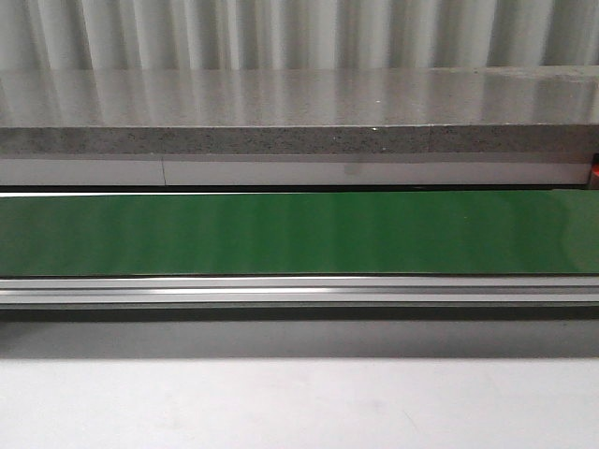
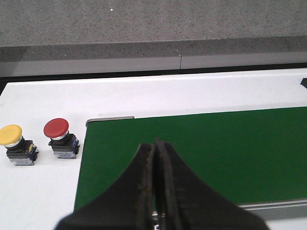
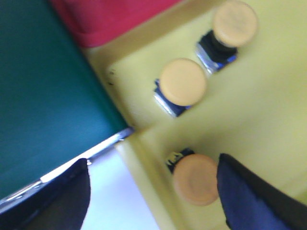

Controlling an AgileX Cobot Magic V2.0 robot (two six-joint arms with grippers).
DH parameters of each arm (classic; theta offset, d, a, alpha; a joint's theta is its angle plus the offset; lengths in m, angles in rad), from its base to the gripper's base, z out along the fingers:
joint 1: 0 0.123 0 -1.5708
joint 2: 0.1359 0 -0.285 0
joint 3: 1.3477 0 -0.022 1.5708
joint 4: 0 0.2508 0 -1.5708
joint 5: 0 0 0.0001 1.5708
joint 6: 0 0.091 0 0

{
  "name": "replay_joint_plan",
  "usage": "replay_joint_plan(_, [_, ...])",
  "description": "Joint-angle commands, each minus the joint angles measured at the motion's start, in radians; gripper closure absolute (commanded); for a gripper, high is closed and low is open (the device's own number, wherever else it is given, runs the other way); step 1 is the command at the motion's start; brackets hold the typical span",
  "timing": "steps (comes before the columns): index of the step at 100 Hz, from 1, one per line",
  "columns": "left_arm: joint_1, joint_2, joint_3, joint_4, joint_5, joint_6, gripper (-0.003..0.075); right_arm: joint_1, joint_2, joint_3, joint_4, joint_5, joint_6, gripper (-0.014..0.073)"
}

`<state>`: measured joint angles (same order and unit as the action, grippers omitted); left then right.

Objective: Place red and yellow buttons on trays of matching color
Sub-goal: 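Return the right gripper to hover above the belt end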

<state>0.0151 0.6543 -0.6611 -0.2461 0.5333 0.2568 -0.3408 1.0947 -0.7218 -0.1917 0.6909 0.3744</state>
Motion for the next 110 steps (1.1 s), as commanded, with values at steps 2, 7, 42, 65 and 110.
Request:
replay_joint_plan(2, [0.001,-0.001,-0.027,-0.02,-0.073,-0.002,0.074,0.092,-0.088,-0.03,-0.005,-0.053,-0.033,0.0041])
replay_joint_plan(7, [0.001,-0.001,-0.027,-0.02,-0.073,-0.002,0.074,0.15,-0.125,-0.03,-0.005,-0.063,-0.057,0.0041])
replay_joint_plan(42, [0.001,-0.001,-0.027,-0.02,-0.073,-0.002,0.074,0.376,-0.351,-0.028,-0.006,-0.056,-0.143,0.016])
replay_joint_plan(65, [0.001,-0.001,-0.027,-0.02,-0.073,-0.002,0.074,0.376,-0.402,-0.028,-0.006,-0.025,-0.143,0.0573])
replay_joint_plan(110, [0.001,-0.001,-0.027,-0.02,-0.074,-0.002,0.0716,0.376,-0.402,-0.028,-0.006,-0.015,-0.143,0.0661])
